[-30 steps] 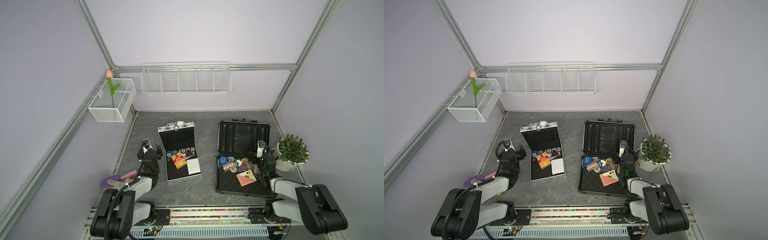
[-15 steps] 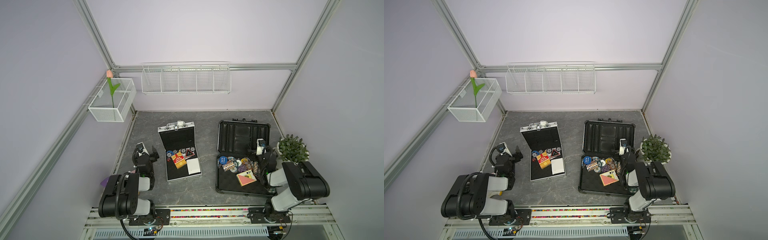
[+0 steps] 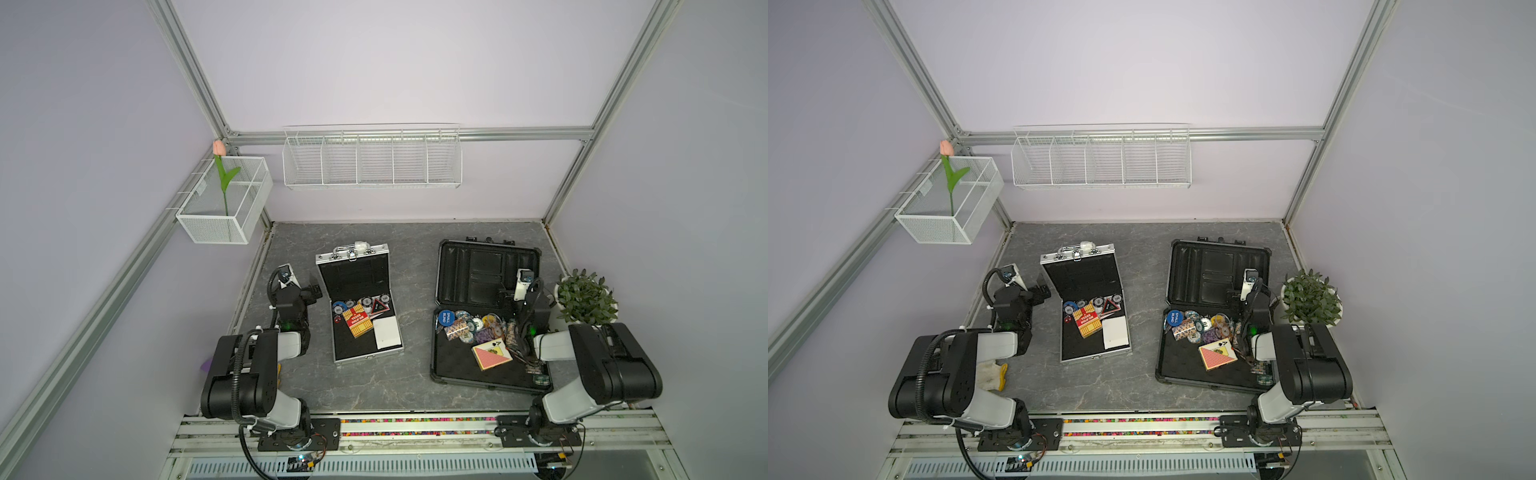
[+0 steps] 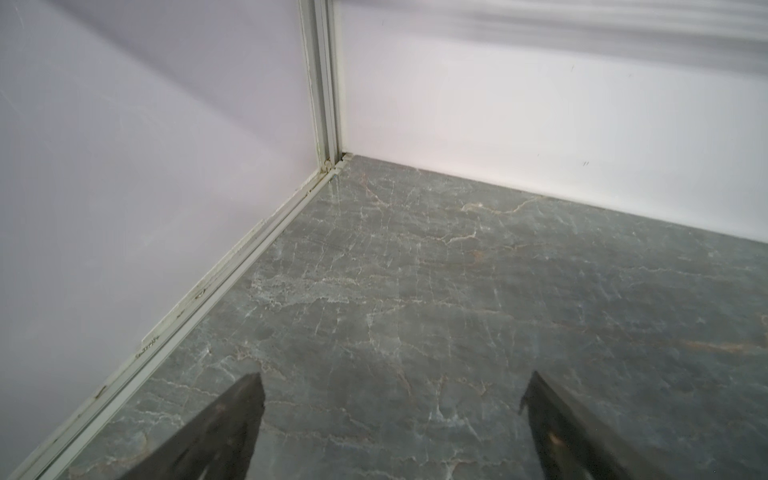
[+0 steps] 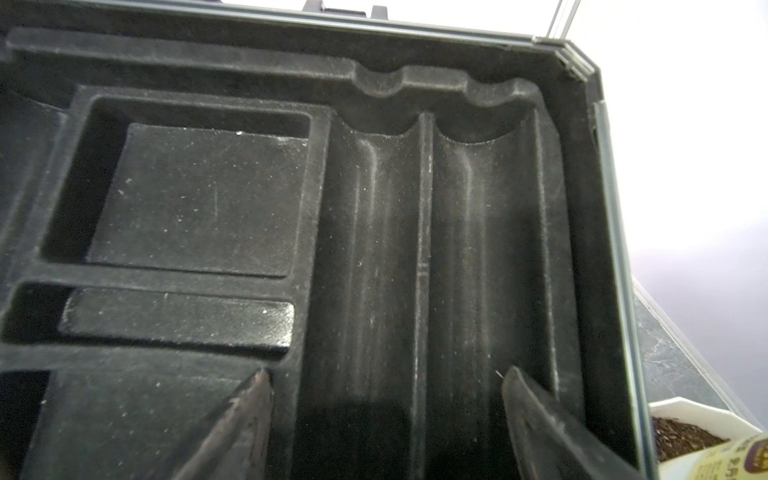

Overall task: Open the poker set cases
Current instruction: Reset both arms

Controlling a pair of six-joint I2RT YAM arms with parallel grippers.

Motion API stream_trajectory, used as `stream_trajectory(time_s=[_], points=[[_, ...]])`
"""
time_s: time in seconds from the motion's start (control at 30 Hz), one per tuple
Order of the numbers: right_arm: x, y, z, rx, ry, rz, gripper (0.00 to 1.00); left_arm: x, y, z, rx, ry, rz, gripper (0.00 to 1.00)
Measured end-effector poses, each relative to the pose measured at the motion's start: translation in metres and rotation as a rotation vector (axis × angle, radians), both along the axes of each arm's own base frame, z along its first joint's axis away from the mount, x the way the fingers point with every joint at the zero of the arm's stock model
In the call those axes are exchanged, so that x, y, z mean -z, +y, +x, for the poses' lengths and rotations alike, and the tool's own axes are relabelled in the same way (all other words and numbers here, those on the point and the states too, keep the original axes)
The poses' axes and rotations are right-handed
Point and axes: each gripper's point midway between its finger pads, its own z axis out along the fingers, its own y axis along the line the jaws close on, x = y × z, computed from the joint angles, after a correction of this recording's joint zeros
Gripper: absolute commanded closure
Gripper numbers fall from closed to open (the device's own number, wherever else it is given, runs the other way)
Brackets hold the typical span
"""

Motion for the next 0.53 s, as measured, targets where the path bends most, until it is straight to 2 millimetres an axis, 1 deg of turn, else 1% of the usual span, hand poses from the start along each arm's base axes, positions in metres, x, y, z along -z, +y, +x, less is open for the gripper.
stream_trajectory(time_s=[0.13, 0.53], points=[[0.0004, -0.0001, 0.0, 0.001, 0.002, 0.002, 0.11, 0.0046, 0.0, -0.0013, 0.001, 0.02, 0.002, 0.01], [0.0014, 0.0003, 0.001, -0.003, 0.01, 0.003, 0.11, 0.0081, 0.0, -0.0023, 0.001, 0.035, 0.003, 0.01]])
